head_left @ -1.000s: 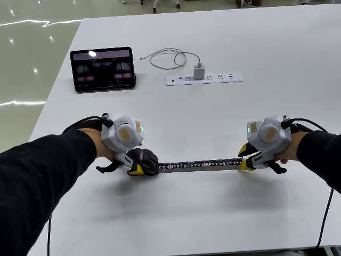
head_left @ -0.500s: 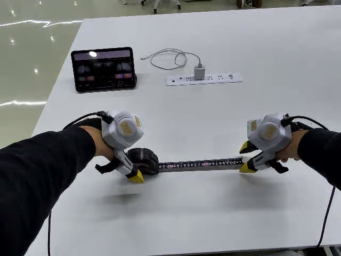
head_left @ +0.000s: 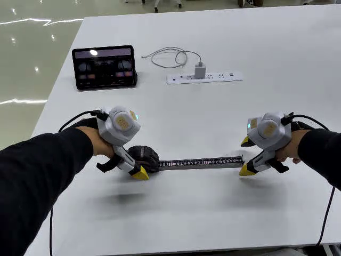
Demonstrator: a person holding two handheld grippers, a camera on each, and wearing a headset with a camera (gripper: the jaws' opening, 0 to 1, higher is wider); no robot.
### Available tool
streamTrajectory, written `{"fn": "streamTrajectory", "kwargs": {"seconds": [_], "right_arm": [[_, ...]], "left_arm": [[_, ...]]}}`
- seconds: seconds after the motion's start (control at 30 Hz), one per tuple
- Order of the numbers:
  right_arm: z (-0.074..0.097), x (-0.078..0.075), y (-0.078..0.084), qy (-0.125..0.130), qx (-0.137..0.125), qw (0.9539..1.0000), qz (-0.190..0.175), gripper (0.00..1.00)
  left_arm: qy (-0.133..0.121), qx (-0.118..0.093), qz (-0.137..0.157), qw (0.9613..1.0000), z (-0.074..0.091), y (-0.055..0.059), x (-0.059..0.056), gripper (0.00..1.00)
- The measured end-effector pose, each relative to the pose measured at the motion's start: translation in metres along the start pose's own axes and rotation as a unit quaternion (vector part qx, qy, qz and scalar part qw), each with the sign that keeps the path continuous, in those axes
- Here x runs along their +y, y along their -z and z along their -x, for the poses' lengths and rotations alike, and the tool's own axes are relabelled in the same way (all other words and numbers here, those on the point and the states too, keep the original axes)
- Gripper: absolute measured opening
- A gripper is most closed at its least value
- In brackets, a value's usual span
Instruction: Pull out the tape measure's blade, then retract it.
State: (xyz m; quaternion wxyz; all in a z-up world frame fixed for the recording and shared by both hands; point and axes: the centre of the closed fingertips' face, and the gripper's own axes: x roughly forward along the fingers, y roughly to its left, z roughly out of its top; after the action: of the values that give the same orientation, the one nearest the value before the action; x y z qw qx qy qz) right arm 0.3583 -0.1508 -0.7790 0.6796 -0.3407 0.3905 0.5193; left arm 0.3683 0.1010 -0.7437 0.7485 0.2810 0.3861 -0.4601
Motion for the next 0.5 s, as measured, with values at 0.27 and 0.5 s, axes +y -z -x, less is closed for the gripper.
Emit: {"fn": "streamTrajectory", "kwargs": {"seconds": [0.27,0.5], "right_arm": [[0.006,0.000,-0.003,0.027,-0.029,0.9980,-0.049,0.74],[0.011,0.006,-0.002,0.036,-0.055,0.9946,-0.080,0.80]], "left_arm": [[-0.025,-0.023,0.054,0.9980,0.009,0.010,0.001,1.00],[-0.045,-0.057,0.118,0.9904,0.018,0.019,0.002,1.00]]}}
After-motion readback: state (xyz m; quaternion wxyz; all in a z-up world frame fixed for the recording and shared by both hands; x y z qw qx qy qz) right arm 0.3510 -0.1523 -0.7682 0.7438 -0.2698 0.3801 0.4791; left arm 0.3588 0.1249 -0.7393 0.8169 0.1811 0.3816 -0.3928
